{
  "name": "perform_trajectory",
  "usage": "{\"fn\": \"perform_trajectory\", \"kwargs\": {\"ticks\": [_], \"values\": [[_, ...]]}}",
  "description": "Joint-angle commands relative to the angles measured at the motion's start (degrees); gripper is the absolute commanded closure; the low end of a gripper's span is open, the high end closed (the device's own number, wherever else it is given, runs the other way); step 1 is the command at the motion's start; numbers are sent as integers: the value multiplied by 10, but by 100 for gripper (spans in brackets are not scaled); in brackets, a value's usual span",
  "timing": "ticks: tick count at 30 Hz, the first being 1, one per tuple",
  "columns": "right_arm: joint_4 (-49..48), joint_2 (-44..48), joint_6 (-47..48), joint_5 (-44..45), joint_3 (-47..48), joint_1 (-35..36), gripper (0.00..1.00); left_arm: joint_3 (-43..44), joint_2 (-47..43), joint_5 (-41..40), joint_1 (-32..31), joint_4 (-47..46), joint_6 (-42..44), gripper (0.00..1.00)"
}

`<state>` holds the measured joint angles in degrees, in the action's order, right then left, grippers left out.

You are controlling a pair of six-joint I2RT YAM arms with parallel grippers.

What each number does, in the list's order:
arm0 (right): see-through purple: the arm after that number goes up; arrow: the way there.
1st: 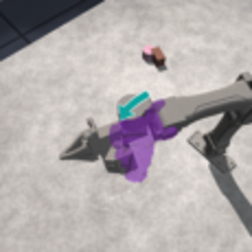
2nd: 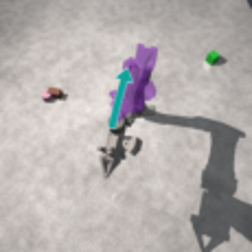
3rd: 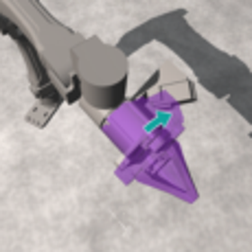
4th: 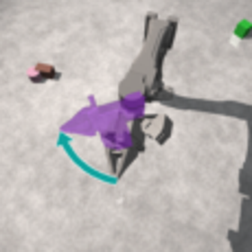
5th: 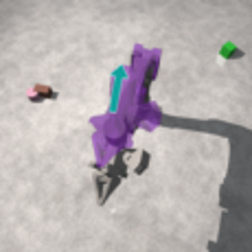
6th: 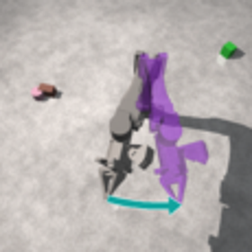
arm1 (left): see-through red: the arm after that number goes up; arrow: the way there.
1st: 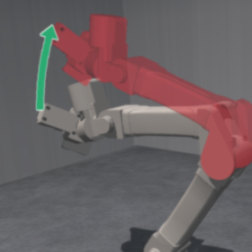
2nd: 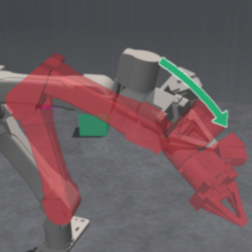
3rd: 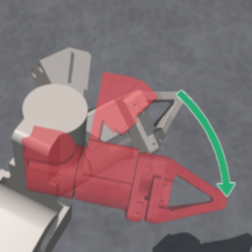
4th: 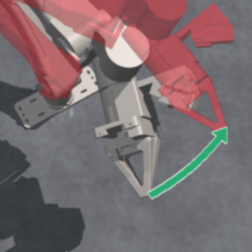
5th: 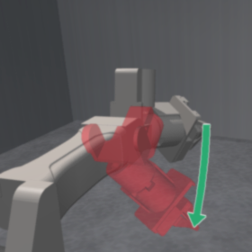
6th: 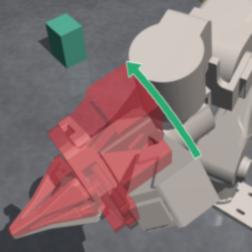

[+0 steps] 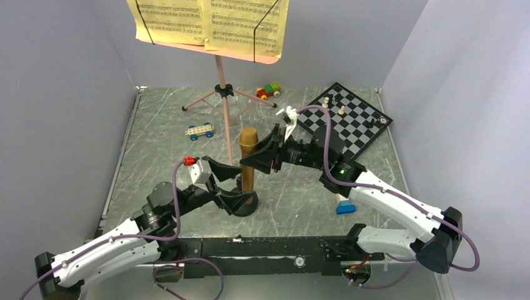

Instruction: Pack up the instrument practice props

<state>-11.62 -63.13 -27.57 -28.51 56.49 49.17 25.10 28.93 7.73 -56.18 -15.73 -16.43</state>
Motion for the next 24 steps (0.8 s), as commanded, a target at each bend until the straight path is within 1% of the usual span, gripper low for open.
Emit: {"fn": "perform_trajectory", "kwargs": {"ticks": [1, 3, 5, 8, 9, 10, 11, 12, 13, 14, 15, 16, 17, 18, 19, 20, 23, 24], "values": [[-56, -8, 5, 7, 0, 42, 100, 24, 24, 38, 12, -37, -23, 21], [-61, -12, 9, 11, 0, 52, 100, 28, 35, 55, 21, -42, -28, 38], [-61, -13, 14, 15, 1, 58, 100, 30, 43, 70, 29, -45, -35, 46], [-71, -10, 15, 16, -4, 59, 100, 24, 47, 85, 37, -61, -49, 54], [-72, -9, 16, 17, -6, 59, 100, 20, 48, 89, 39, -68, -53, 60], [-71, -9, 17, 18, -6, 59, 100, 17, 48, 93, 41, -73, -55, 74], [-69, -9, 18, 18, -6, 59, 100, 14, 47, 94, 42, -76, -57, 92], [-66, -9, 20, 19, -6, 59, 100, 12, 45, 91, 42, -76, -58, 100], [-60, -9, 19, 27, -5, 59, 100, 8, 42, 87, 43, -74, -60, 100], [-52, -9, 19, 31, -5, 58, 87, 6, 37, 80, 44, -71, -61, 100], [-43, -8, 19, 36, -4, 58, 66, 5, 30, 71, 45, -63, -60, 100], [-29, -4, 23, 50, -2, 58, 48, 5, 22, 61, 46, -52, -59, 100], [-12, 0, 29, 69, 0, 57, 34, 5, 12, 45, 49, -40, -58, 100], [8, 6, 34, 90, 1, 54, 25, 5, 3, 32, 53, -26, -59, 100], [26, 13, 37, 109, 2, 50, 12, 8, -5, 18, 58, -9, -59, 100], [53, 28, 40, 136, -1, 35, 1, 24, -15, -8, 76, 45, -54, 100], [84, 64, 47, 167, -11, 17, 0, 73, -14, -70, 112, 158, -42, 100], [92, 74, 52, 179, -14, 14, 0, 92, -10, -101, 129, 212, -40, 100]]}}
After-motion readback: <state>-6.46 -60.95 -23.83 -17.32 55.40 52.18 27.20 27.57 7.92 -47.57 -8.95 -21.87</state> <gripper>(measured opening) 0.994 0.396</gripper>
